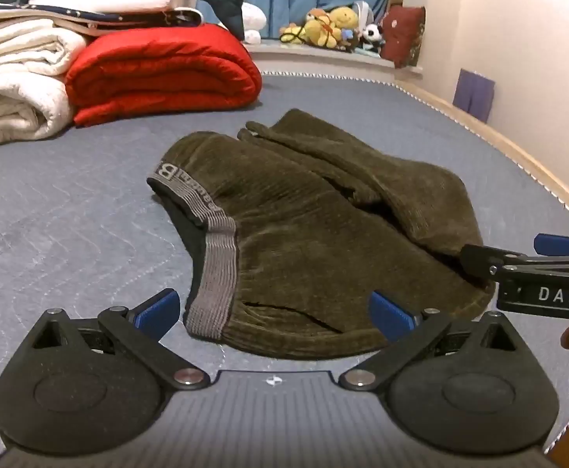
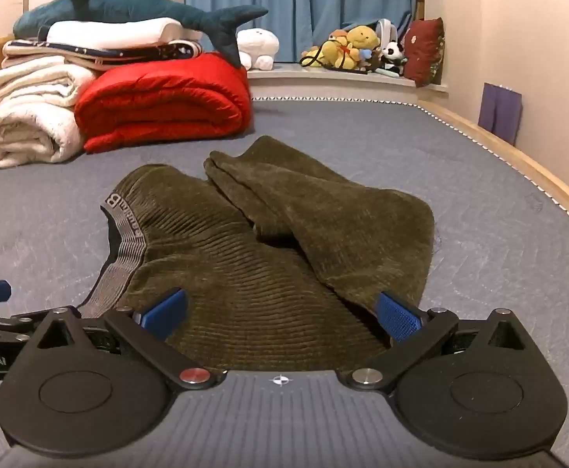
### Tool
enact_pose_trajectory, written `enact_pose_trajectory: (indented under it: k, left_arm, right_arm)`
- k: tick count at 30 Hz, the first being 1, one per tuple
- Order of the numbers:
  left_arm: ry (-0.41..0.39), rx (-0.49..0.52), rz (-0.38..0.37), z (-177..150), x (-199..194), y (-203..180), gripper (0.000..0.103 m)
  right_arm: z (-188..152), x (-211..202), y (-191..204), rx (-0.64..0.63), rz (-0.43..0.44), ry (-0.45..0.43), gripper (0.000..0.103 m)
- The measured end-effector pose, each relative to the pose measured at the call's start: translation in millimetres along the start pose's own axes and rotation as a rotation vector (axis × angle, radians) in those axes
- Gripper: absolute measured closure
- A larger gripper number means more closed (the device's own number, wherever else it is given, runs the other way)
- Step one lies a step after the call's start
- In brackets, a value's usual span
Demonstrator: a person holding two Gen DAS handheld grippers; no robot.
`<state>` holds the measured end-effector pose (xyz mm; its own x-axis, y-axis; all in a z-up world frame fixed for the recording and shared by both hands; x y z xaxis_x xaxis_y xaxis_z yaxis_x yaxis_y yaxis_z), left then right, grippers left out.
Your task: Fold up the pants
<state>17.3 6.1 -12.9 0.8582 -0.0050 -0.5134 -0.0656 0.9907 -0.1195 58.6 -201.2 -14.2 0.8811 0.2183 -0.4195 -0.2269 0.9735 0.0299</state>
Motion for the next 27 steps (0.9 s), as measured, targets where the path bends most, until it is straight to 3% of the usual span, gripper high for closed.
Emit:
enact_pose_trajectory:
  k: [3,12,27]
  left_arm:
    - [0.033,-0.015,-0.027,-0.2,5.8,5.5,0.000]
    - [-0.053,0.091,-0.040,-4.8,-8.9,-19.2,0.000]
    - [-0.058,0.045,-0.040,-4.3,-15.3,-9.7,0.000]
  right_arm:
    - [3.1,-4.0,-1.0,0.007,-0.005,-0.007,0.001]
    - [-4.1,-5.6,8.7,-0.010,-0.011,-0.003,0.001]
    - [-5.3,-7.2,10.4,-0.005,-0.009,-0.001,0.001]
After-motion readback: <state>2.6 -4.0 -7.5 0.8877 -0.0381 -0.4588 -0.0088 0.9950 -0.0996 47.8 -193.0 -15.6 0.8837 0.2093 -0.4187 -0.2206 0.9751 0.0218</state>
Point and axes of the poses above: each gripper's, at about its wrist camera, not at the fingertips, and x roughly the way its jaws point, y to its left, z to its top, the point moved 2 cm from there along x, roughly the way its jaws point, and after that the axes turned 9 degrees about -y, right-handed, at the moved point
